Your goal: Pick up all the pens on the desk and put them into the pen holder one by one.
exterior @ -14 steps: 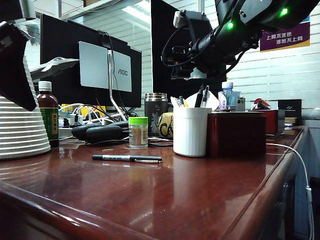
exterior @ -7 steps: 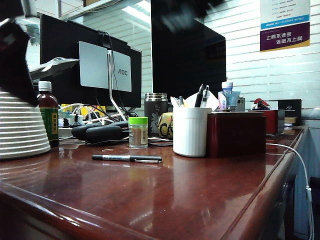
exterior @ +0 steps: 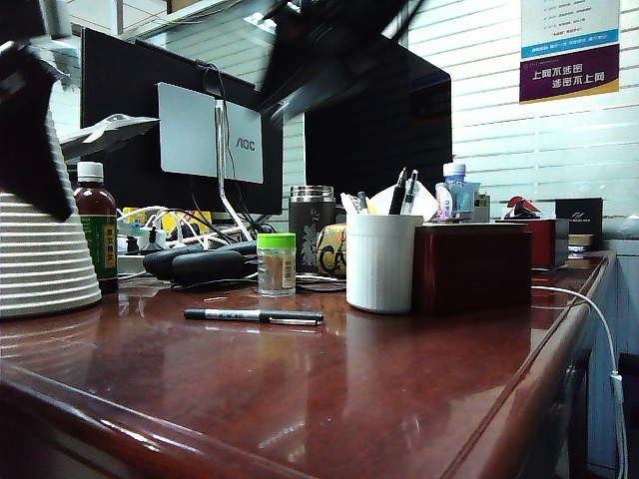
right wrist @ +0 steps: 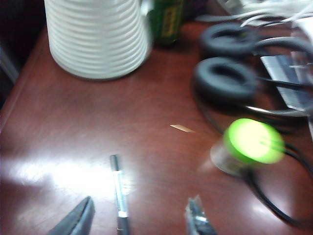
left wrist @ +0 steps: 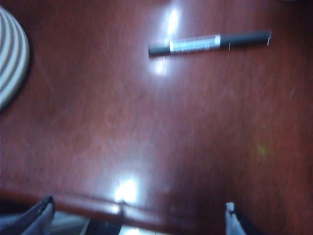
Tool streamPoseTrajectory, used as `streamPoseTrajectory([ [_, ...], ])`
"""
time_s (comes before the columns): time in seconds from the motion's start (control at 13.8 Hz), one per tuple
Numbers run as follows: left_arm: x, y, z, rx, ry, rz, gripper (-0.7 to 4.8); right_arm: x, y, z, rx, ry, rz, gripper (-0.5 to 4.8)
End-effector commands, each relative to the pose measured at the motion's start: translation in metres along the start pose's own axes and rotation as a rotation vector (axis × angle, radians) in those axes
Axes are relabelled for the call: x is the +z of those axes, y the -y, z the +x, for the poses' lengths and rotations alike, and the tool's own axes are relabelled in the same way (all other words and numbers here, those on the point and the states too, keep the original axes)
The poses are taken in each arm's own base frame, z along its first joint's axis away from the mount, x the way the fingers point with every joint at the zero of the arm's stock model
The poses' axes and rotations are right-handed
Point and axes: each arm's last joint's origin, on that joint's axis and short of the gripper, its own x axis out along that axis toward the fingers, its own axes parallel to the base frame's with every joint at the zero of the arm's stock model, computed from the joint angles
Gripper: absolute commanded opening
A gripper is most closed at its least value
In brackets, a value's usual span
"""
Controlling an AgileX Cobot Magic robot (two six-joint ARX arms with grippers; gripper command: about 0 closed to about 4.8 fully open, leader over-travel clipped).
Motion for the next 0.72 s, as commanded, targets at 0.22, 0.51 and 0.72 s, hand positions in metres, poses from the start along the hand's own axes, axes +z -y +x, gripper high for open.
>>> streamPoseTrajectory([
  [0.22,-0.007,0.0,-0.001,0.011,-0.073,0.005,4.79,-0.024,-0.031,0.071,0.02,-0.271,-0.198,2.85],
  [0.51,-0.01,0.0,-0.001,0.011,-0.113,0.009,4.79,-0.039,-0.029,0.095,0.032,-0.322,-0.21,2.88],
  [0.72,-0.011,0.0,-0.001,0.011,-0.118,0.01,4.79,-0.046,-0.028,0.1,0.069,-0.342,-0.192,2.88],
])
